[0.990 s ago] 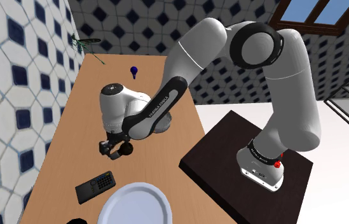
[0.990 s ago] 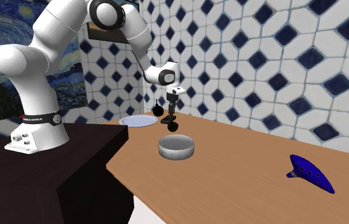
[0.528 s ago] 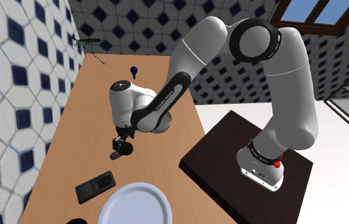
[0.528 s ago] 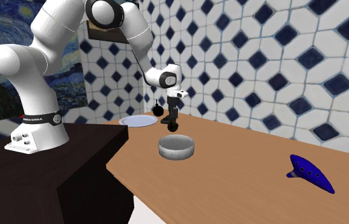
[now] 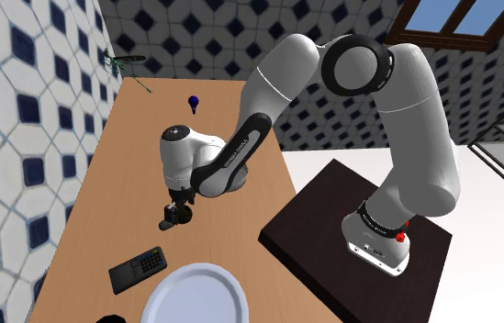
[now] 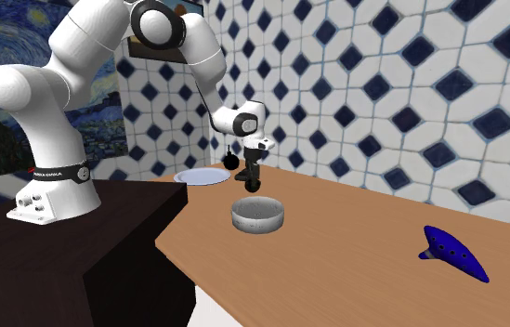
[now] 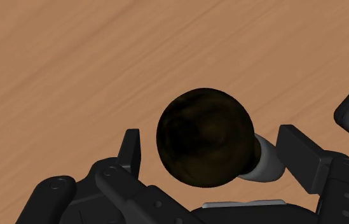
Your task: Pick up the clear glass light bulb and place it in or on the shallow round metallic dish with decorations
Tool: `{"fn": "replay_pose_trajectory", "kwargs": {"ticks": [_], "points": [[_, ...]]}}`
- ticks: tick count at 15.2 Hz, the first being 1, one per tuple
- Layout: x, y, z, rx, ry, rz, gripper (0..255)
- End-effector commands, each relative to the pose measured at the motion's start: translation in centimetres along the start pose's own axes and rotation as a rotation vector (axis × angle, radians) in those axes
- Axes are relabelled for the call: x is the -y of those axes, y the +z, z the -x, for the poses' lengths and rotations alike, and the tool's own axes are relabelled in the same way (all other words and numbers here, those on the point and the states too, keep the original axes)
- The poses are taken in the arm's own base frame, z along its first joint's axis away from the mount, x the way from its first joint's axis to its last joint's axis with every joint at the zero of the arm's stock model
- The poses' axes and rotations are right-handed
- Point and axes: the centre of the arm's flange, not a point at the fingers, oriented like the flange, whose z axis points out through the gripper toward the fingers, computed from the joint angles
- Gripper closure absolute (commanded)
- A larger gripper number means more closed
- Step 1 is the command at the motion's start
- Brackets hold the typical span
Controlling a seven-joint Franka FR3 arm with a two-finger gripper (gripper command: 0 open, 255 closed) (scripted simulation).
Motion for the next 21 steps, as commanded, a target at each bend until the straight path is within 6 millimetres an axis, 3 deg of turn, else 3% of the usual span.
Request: {"fn": "replay_pose_trajectory", "kwargs": {"ticks": [1, 4, 5, 14, 21], "points": [[0.0, 0.0, 0.0, 0.0, 0.0, 0.0, 0], [0.0, 0.0, 0.0, 0.0, 0.0, 0.0, 0], [0.0, 0.0, 0.0, 0.0, 0.0, 0.0, 255], [0.0, 0.0, 0.0, 0.0, 0.0, 0.0, 255], [0.4, -3.6, 0.1, 0.0, 0.0, 0.0, 255]]}}
